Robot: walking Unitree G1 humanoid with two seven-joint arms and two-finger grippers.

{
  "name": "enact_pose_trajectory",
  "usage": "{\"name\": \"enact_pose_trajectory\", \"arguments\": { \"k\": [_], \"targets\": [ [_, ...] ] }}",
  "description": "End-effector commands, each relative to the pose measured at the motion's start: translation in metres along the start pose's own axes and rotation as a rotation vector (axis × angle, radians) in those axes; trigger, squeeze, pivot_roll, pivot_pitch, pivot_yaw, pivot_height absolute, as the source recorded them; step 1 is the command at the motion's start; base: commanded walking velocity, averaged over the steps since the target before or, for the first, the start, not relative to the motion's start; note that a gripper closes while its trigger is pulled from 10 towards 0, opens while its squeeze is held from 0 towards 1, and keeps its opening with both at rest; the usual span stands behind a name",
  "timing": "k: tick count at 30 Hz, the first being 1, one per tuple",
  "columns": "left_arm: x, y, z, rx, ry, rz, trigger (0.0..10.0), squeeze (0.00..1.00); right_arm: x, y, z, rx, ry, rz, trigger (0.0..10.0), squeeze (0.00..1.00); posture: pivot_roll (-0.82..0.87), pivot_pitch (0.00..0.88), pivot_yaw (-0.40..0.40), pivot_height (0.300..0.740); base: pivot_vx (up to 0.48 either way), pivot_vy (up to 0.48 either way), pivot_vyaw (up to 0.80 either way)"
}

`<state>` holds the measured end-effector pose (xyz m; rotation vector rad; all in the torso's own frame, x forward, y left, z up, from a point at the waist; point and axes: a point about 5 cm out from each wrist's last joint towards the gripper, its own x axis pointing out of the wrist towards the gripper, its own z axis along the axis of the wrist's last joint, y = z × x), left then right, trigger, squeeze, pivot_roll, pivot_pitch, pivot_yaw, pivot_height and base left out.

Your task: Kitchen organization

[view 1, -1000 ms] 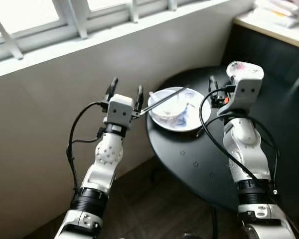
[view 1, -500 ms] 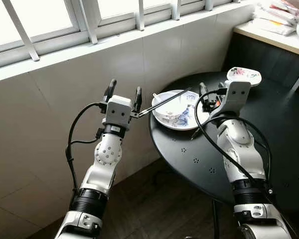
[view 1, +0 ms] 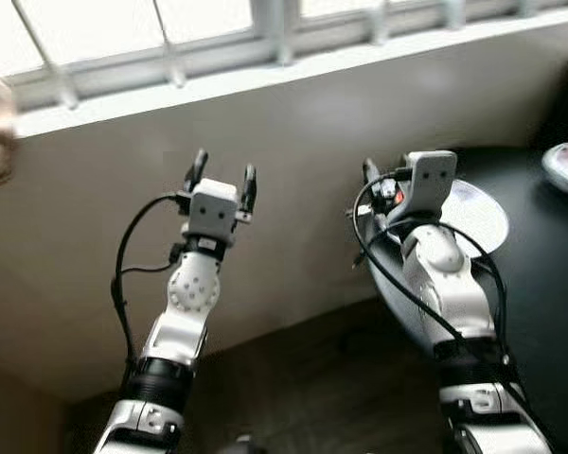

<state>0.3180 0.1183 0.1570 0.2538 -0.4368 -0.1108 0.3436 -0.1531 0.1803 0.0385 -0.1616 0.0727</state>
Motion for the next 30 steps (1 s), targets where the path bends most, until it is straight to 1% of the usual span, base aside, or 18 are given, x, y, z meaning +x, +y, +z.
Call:
{"name": "enact_pose_trajectory", "arguments": {
  "k": [1,6,7,10,14,28,30],
  "targets": [
    [0.0017,-0.0045,0.0029,-0.004,-0.014,-0.018,10.0,0.00,-0.0012,-0.0086,0.0000,0.004,0.000,-0.039,10.0,0.00,-0.17,0.000,0.047,0.740,0.000,0.000,0.00],
    [0.0016,-0.0041,0.0027,-0.002,-0.013,-0.018,10.0,0.00,-0.0007,-0.0102,-0.0005,0.004,0.004,-0.055,10.0,0.00,-0.17,0.000,0.046,0.740,0.000,0.000,0.00],
    [0.0016,-0.0039,0.0028,-0.001,-0.014,-0.018,10.0,0.00,0.0000,-0.0106,-0.0007,0.010,0.007,-0.060,10.0,0.00,-0.17,0.000,0.046,0.740,0.000,0.000,-0.80],
    [0.0017,-0.0038,0.0030,-0.001,-0.015,-0.017,10.0,0.00,0.0003,-0.0112,-0.0004,0.012,0.004,-0.064,10.0,0.00,-0.17,0.000,0.046,0.740,0.289,0.000,-0.80],
    [0.0019,-0.0034,0.0036,-0.001,-0.020,-0.017,10.0,0.00,0.0000,-0.0097,0.0009,-0.023,-0.013,-0.060,10.0,0.00,-0.17,0.000,0.048,0.740,0.328,0.000,0.00],
    [0.0033,-0.0059,0.0033,-0.003,-0.018,-0.026,10.0,0.00,-0.0005,-0.0099,-0.0021,-0.034,-0.007,-0.067,10.0,0.00,-0.17,0.000,0.052,0.740,0.367,0.000,0.00],
    [0.0036,-0.0060,0.0038,-0.004,-0.021,-0.026,10.0,0.00,-0.0005,-0.0097,-0.0020,-0.034,-0.010,-0.066,10.0,0.00,-0.17,0.000,0.052,0.740,0.133,0.000,0.00]
  ]
}}
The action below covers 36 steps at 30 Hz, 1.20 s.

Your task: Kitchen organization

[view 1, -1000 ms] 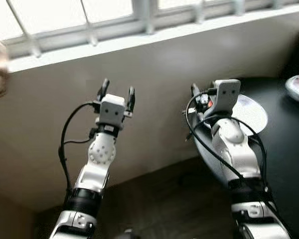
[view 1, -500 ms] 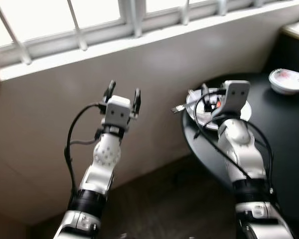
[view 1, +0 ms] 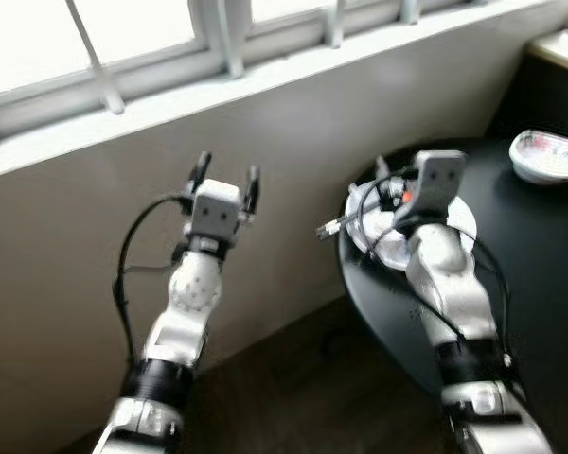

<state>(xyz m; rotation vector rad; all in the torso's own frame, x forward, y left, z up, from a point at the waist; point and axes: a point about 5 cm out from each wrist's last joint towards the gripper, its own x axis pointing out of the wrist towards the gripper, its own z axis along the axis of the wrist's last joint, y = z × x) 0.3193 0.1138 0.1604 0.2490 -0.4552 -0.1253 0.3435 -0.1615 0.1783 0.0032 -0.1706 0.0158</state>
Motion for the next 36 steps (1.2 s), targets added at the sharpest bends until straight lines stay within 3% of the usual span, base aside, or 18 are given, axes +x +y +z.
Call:
{"name": "enact_pose_trajectory", "arguments": {
  "k": [1,8,14,16,19,21,23,26,32,36],
  "targets": [
    [0.001,-0.003,0.000,0.000,-0.002,-0.015,10.0,0.00,0.001,-0.001,-0.001,0.004,-0.001,-0.012,10.0,0.00,-0.17,0.000,0.052,0.740,0.000,0.000,0.00],
    [-0.001,-0.003,0.001,-0.002,-0.009,-0.017,10.0,0.00,0.000,-0.002,-0.002,0.011,0.009,-0.027,10.0,0.00,-0.17,0.000,0.050,0.740,0.000,0.000,0.00],
    [-0.001,-0.003,0.001,0.002,-0.008,-0.016,10.0,0.00,0.002,-0.006,-0.004,0.188,0.039,-0.069,10.0,0.00,-0.17,0.000,0.048,0.740,0.000,0.000,0.00],
    [-0.001,-0.003,0.001,0.003,-0.008,-0.016,10.0,0.00,0.003,-0.001,0.008,0.323,-0.025,-0.025,10.0,0.00,-0.17,0.000,0.048,0.740,0.000,0.000,0.00],
    [0.000,-0.003,0.000,0.002,-0.007,-0.016,10.0,0.00,0.003,0.002,0.009,0.357,-0.020,-0.023,10.0,0.00,-0.17,0.000,0.049,0.740,0.000,0.000,0.00],
    [0.000,-0.005,0.001,-0.001,-0.007,-0.020,10.0,0.00,0.002,0.007,0.002,0.472,0.034,-0.043,10.0,0.00,-0.17,0.000,0.048,0.740,0.000,0.000,0.00],
    [0.000,-0.005,0.001,-0.001,-0.007,-0.021,10.0,0.00,0.001,0.009,0.000,0.499,0.046,-0.040,10.0,0.00,-0.17,0.000,0.046,0.740,0.000,0.000,0.00],
    [0.000,-0.004,0.000,0.001,-0.005,-0.017,10.0,0.00,0.001,0.009,-0.009,0.615,0.106,-0.066,10.0,0.00,-0.17,0.000,0.042,0.740,0.000,0.000,0.00],
    [-0.002,-0.005,-0.001,0.001,0.000,-0.016,10.0,0.00,0.000,0.005,-0.029,0.728,0.227,-0.138,10.0,0.00,-0.17,0.000,0.039,0.740,0.000,0.000,0.00],
    [-0.002,-0.006,0.000,-0.002,0.001,-0.016,10.0,0.00,-0.002,0.002,-0.031,0.692,0.238,-0.162,10.0,0.00,-0.17,0.000,0.037,0.740,0.000,0.000,0.00]
  ]
}}
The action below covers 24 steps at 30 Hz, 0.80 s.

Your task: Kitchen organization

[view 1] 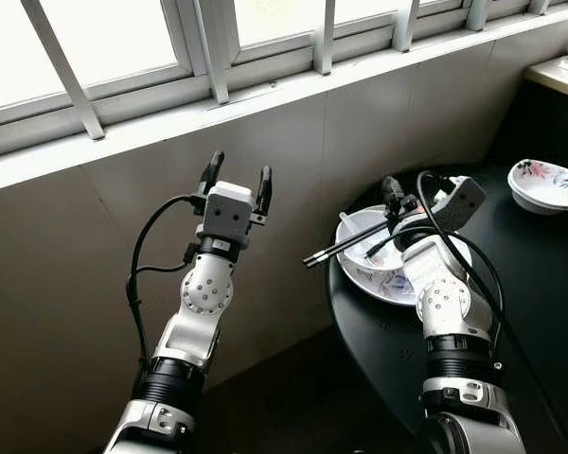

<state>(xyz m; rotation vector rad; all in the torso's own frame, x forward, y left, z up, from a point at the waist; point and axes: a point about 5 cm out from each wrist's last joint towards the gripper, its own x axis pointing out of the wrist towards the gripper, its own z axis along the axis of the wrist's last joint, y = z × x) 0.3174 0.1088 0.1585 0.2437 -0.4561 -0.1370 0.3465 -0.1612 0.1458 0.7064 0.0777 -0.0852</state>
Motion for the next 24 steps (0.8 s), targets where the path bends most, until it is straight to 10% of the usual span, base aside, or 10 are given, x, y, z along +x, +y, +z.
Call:
{"name": "enact_pose_trajectory", "arguments": {
  "k": [1,24],
  "targets": [
    [-0.001,-0.001,-0.001,0.005,0.004,-0.006,10.0,0.00,0.000,0.003,0.001,-0.014,-0.008,-0.007,10.0,0.00,-0.17,0.000,0.037,0.740,0.000,0.000,0.00],
    [-0.001,-0.002,-0.003,0.010,0.016,-0.014,10.0,0.00,0.002,-0.002,-0.014,0.061,0.109,-0.056,10.0,0.00,-0.17,0.000,0.038,0.740,0.000,0.000,0.00]
  ]
}}
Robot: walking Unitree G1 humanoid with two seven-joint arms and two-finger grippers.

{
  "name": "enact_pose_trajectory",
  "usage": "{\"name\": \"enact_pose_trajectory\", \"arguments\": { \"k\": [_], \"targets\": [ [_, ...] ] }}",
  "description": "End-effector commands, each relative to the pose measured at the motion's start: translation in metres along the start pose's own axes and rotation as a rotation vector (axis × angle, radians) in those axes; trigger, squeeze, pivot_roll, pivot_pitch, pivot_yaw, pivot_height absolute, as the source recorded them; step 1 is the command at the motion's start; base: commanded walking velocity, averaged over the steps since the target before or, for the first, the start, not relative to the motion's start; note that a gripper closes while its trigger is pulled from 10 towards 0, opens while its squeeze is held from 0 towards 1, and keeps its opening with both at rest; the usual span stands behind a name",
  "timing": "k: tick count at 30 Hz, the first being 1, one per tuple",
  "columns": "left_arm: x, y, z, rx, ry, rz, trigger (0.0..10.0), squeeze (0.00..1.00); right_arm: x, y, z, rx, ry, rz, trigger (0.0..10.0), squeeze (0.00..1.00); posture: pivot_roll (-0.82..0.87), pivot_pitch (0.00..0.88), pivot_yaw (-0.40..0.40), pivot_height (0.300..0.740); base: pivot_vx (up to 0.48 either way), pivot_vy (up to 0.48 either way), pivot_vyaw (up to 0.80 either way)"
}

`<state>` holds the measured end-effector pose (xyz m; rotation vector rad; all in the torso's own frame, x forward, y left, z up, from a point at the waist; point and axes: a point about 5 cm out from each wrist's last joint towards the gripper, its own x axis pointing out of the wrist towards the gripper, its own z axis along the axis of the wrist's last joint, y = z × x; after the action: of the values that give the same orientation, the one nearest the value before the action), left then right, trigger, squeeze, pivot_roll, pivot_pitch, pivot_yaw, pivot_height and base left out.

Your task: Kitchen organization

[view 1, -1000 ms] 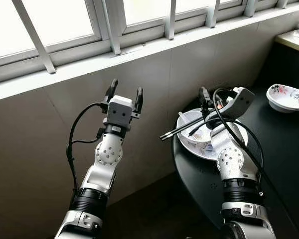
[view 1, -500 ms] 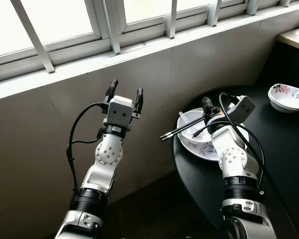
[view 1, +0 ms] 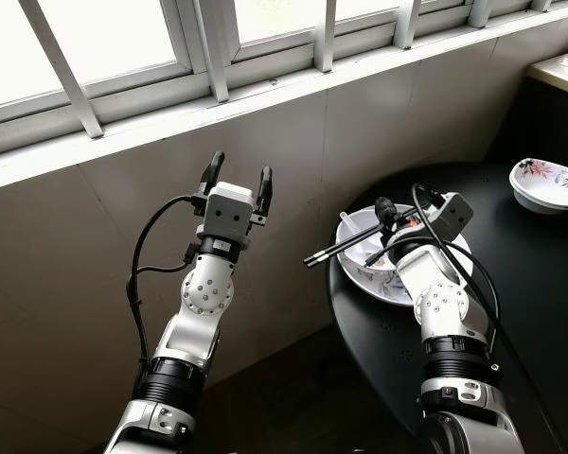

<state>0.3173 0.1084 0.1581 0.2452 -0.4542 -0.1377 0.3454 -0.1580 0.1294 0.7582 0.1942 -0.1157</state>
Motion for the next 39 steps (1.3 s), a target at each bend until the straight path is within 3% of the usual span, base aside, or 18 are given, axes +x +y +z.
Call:
{"name": "enact_pose_trajectory", "arguments": {
  "k": [1,29,39],
  "targets": [
    [-0.001,-0.002,-0.003,0.009,0.014,-0.013,10.0,0.00,0.002,0.006,0.000,0.009,0.012,0.009,10.0,0.00,-0.17,0.000,0.038,0.740,0.000,0.000,0.00],
    [-0.001,-0.002,-0.003,0.016,0.016,-0.017,10.0,0.00,0.005,-0.002,-0.007,0.062,0.073,-0.031,10.0,0.00,-0.17,0.000,0.041,0.740,0.000,0.000,0.00],
    [-0.001,-0.002,-0.003,0.021,0.020,-0.020,10.0,0.00,0.007,-0.004,-0.011,0.136,0.110,-0.024,10.0,0.00,-0.16,0.000,0.042,0.740,0.000,0.000,0.00]
  ]
}}
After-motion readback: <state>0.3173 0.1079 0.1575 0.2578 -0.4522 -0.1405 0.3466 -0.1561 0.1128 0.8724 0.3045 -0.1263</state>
